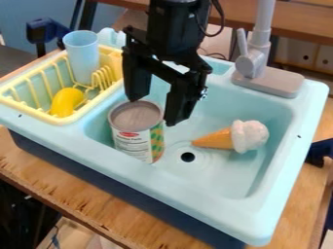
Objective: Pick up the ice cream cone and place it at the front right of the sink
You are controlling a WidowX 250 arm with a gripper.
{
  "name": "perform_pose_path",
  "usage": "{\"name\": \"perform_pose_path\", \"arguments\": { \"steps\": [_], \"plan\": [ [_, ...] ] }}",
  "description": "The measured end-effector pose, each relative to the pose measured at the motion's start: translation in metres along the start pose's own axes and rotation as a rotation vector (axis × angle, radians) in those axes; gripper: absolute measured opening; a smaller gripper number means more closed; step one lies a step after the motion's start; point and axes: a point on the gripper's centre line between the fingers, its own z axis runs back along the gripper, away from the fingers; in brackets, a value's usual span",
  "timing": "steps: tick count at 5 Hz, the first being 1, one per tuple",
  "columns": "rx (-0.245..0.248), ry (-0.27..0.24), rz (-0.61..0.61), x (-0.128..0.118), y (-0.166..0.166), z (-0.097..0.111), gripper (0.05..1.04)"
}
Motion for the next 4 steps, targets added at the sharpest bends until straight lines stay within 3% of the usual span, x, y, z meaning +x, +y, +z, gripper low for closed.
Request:
{"name": "perform_pose_path", "arguments": {
  "steps": [1,2,3,4],
  "plan": [
    [0.0,0.023,-0.006,0.0,-0.001,-0.006,1.001],
    [0.004,-0.018,-0.137,0.015,-0.02,-0.011,1.001],
    [-0.004,-0.059,-0.316,0.026,-0.031,-0.007,1.001],
    [-0.005,-0.05,-0.534,0.04,-0.035,-0.018,1.001]
  ]
}}
